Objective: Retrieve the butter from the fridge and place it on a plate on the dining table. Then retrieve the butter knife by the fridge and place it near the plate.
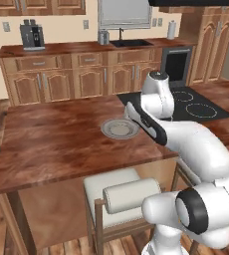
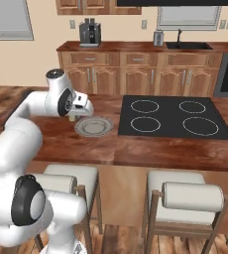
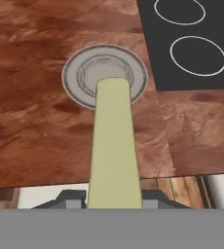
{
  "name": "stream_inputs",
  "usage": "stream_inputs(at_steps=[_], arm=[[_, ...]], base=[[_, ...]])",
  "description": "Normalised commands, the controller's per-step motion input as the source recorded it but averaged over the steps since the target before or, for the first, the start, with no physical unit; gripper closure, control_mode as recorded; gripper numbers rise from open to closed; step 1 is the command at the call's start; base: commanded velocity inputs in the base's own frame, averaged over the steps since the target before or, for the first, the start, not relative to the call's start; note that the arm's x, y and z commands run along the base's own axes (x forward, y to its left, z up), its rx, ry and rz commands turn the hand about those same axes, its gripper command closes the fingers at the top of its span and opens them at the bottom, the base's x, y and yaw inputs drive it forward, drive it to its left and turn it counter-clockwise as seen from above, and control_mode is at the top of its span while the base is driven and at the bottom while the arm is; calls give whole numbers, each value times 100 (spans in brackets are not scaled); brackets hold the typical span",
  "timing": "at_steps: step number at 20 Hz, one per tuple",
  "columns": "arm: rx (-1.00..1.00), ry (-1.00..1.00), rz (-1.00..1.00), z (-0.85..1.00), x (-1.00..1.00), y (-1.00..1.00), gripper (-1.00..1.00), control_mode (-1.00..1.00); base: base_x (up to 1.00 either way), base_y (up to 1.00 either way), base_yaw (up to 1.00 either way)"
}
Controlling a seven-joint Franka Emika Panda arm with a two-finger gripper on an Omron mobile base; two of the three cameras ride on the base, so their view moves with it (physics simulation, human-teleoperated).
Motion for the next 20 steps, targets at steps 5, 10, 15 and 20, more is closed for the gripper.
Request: stream_inputs(at_steps=[5,10,15,20], arm=[[4,-3,1,-41,100,-1,100,-100],[1,1,0,-42,100,1,100,-100],[-4,16,0,-39,92,11,100,-100],[-2,4,0,-40,67,4,100,-100]], base=[[0,0,0],[0,0,0],[0,0,0],[0,0,0]])
